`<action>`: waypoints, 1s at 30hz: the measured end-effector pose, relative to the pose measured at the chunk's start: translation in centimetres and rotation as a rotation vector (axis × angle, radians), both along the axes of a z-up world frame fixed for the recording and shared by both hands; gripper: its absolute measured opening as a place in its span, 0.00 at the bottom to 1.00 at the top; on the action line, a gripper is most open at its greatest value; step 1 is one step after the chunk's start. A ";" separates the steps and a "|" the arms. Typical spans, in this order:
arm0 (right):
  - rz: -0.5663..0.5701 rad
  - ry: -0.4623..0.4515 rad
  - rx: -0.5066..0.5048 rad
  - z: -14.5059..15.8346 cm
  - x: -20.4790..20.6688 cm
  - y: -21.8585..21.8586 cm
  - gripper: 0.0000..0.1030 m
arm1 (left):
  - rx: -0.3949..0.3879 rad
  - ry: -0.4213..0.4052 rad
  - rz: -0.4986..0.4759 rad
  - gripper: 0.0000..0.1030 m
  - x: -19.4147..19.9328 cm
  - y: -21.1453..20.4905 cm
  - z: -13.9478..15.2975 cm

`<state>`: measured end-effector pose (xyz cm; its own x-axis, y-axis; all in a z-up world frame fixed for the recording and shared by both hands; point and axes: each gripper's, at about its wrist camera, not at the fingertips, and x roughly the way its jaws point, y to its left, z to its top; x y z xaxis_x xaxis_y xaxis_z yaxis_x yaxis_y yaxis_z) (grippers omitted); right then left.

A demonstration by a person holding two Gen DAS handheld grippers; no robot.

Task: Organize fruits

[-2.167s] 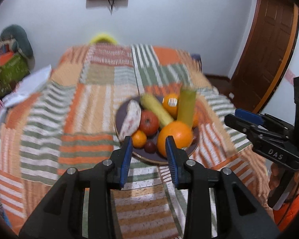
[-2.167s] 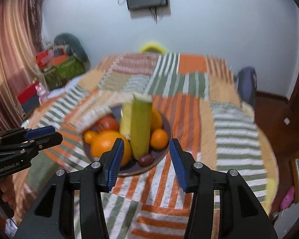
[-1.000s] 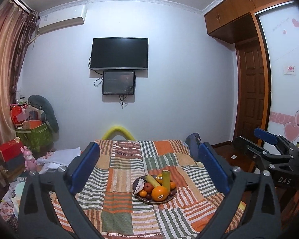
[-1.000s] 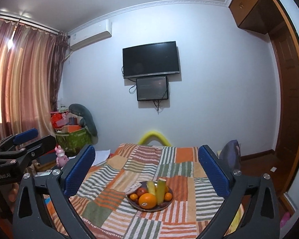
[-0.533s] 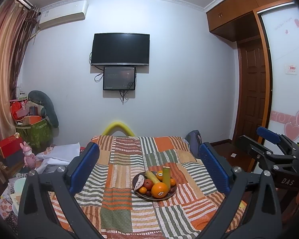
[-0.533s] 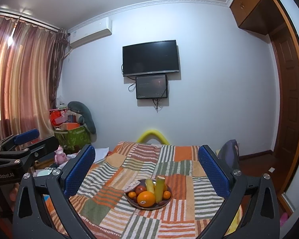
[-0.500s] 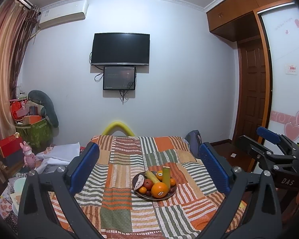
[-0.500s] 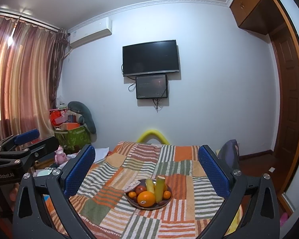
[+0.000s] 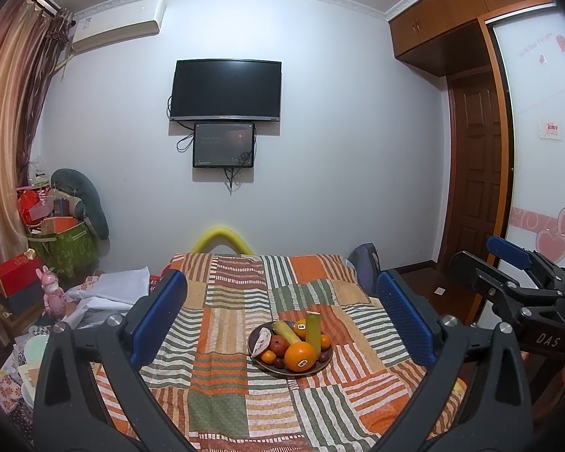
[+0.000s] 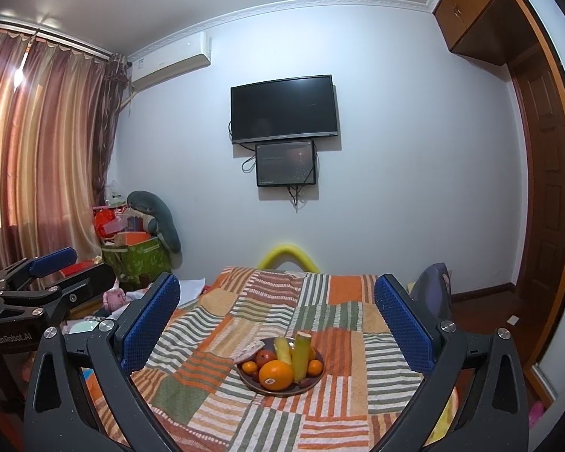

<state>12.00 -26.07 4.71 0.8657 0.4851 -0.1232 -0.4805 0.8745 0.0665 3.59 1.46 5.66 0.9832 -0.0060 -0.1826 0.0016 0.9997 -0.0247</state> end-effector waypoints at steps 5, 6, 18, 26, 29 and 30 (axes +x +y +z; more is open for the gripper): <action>-0.001 0.000 -0.001 0.0 -0.1 -0.1 1.00 | 0.001 0.003 -0.002 1.00 0.0 -0.1 0.0; -0.002 0.000 -0.001 -0.1 -0.1 -0.1 1.00 | 0.001 0.003 -0.004 1.00 0.1 -0.1 0.0; -0.001 -0.001 -0.002 0.0 -0.1 -0.2 1.00 | 0.004 0.006 -0.013 1.00 0.1 -0.1 -0.1; -0.003 -0.002 -0.003 0.0 -0.1 -0.3 1.00 | -0.002 0.003 -0.016 1.00 0.0 0.0 0.0; -0.003 -0.002 -0.003 0.0 -0.1 -0.4 1.00 | -0.007 0.003 -0.016 1.00 0.1 0.0 0.0; -0.003 -0.002 -0.003 0.0 -0.1 -0.4 1.00 | -0.008 0.004 -0.016 1.00 0.1 0.1 0.0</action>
<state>11.94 -26.42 4.68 0.8674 0.4823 -0.1229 -0.4781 0.8760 0.0632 3.68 1.52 5.65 0.9823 -0.0230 -0.1861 0.0173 0.9993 -0.0324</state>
